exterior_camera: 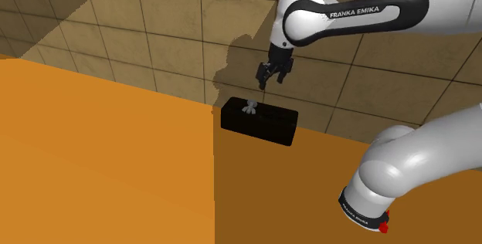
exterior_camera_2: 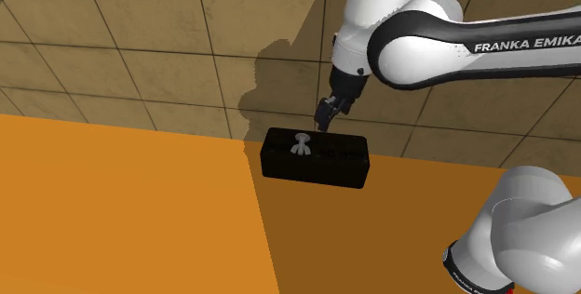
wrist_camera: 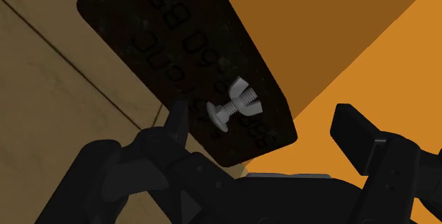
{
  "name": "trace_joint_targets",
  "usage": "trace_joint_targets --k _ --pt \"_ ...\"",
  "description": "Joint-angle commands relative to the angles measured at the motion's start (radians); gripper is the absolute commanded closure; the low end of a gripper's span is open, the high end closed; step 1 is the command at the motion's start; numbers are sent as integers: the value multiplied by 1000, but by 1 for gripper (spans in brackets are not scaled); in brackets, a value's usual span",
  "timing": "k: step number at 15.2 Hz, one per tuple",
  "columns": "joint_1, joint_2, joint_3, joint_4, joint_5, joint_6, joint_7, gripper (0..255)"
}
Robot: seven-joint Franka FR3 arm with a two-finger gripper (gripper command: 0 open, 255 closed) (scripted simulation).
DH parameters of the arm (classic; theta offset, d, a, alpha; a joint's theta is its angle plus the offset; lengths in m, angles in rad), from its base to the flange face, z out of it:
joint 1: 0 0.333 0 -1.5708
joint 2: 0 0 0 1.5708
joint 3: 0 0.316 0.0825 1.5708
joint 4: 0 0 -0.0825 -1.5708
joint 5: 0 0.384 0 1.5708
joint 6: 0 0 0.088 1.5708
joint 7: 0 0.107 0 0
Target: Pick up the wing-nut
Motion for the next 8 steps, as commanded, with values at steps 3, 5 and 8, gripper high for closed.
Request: trace_joint_targets --k 3,5,8 --pt "-13 109 10 -26 -10 142 33 0" --pt "-20 173 13 -29 -18 211 49 0" --pt "-33 276 19 -21 -34 309 75 0"
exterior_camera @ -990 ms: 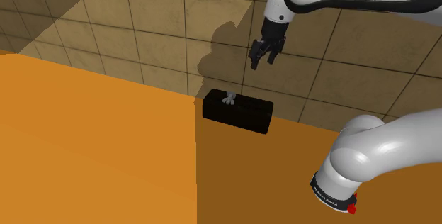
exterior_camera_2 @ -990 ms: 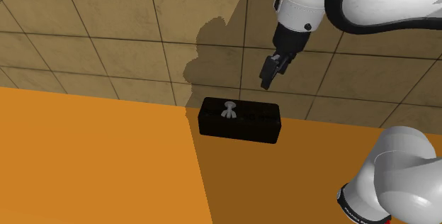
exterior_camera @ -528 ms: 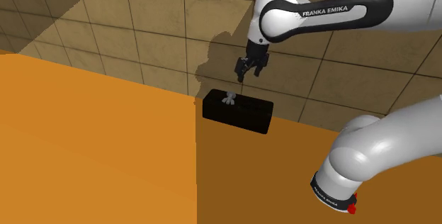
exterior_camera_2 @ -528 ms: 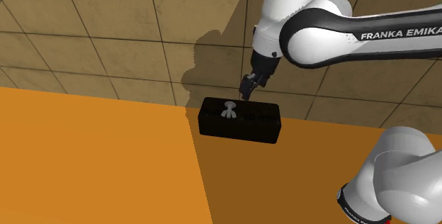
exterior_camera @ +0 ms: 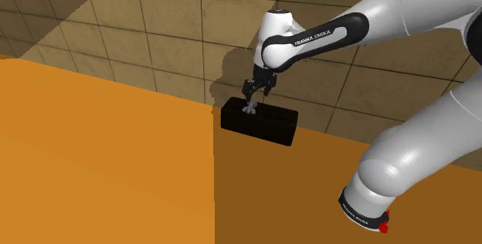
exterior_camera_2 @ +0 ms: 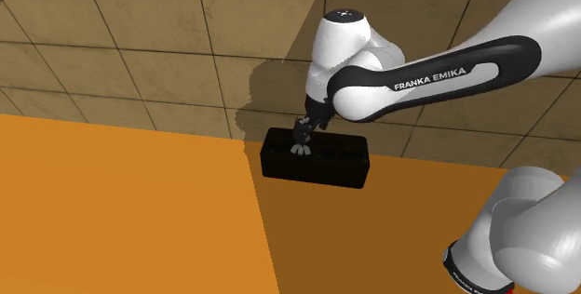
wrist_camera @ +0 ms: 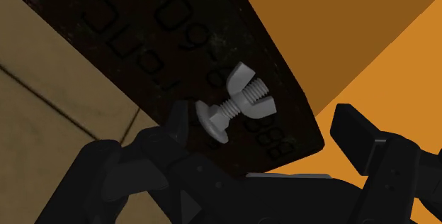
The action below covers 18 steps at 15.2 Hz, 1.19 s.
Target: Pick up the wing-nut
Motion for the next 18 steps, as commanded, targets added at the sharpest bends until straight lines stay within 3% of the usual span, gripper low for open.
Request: trace_joint_targets --k 1,12,13,18 --pt "-11 74 0 10 -13 69 14 0" --pt "-21 176 5 -34 -39 214 45 0" --pt "-21 174 5 -36 -39 214 45 255" --pt "-21 174 5 -37 -39 215 45 255"
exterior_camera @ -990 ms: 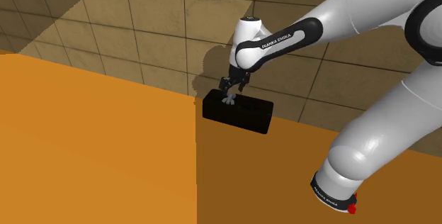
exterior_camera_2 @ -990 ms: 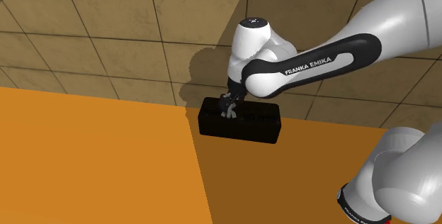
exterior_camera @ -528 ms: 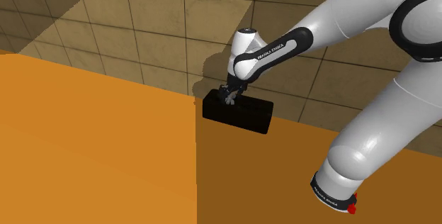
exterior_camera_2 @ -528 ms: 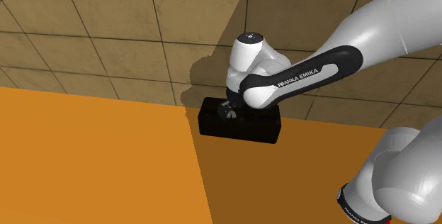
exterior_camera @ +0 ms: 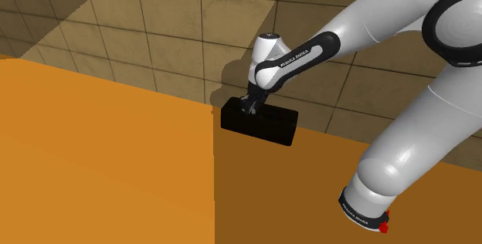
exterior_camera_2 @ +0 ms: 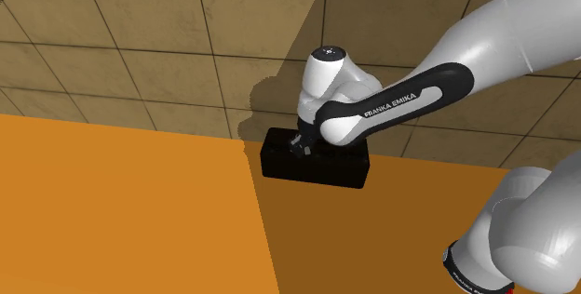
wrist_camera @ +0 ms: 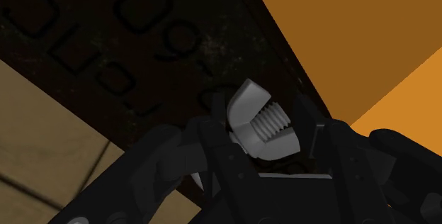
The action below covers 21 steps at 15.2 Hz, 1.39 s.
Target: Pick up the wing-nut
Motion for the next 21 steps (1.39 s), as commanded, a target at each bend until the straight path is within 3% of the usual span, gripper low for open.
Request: trace_joint_targets --k 1,4,21 --pt "0 0 0 0 0 0 0 255" --pt "0 2 0 3 0 0 0 255" --pt "9 -100 -6 119 30 -218 -34 255"
